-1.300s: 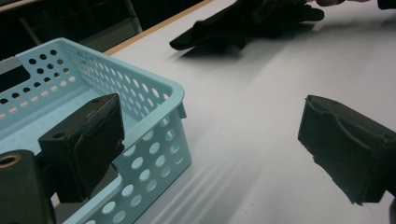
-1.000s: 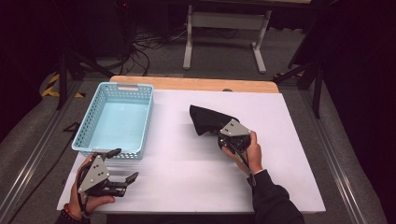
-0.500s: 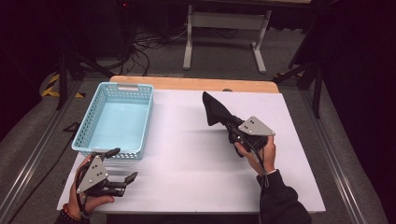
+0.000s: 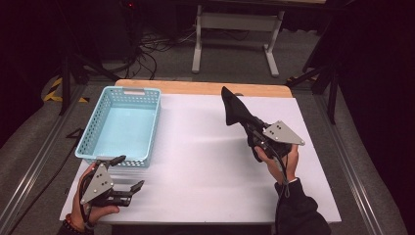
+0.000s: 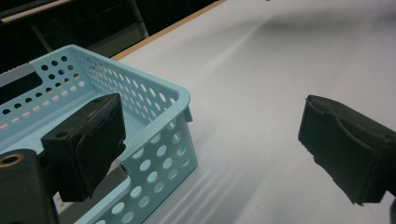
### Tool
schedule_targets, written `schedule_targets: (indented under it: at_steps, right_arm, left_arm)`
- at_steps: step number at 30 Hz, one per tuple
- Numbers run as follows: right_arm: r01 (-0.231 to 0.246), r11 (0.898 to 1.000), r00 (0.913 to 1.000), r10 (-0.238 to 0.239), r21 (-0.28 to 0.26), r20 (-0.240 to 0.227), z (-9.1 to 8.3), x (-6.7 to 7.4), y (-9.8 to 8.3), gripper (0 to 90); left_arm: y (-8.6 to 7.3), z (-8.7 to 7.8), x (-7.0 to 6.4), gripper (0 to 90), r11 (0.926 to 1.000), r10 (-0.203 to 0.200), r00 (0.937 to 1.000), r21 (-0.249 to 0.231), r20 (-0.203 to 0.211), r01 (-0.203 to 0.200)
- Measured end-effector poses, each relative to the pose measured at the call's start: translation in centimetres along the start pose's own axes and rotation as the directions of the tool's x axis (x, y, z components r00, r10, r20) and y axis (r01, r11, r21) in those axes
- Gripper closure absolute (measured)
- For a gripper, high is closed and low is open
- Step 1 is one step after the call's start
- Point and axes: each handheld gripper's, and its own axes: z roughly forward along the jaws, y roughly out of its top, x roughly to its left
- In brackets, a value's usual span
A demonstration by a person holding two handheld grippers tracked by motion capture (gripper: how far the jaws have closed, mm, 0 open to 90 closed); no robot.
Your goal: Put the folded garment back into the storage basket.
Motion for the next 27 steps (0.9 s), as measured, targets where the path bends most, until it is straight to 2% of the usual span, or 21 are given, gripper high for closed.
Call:
schedule_targets:
  at_steps: [12,27]
  right_arm:
    - [0.005,0.999,1.0,-0.005,-0.036,-0.003,-0.3,0.2,0.8,73.4]
    - [0.022,0.998,0.9991,-0.024,-0.057,-0.034,0.6,1.6,2.3,73.4]
  left_arm:
    - [0.0,0.2,-0.1,7.7,1.0,0.003,0.9999,0.004,0.012,-0.003]
    - [0.0,0.4,-0.2,7.6,1.0,0.002,0.9996,0.007,0.028,-0.002]
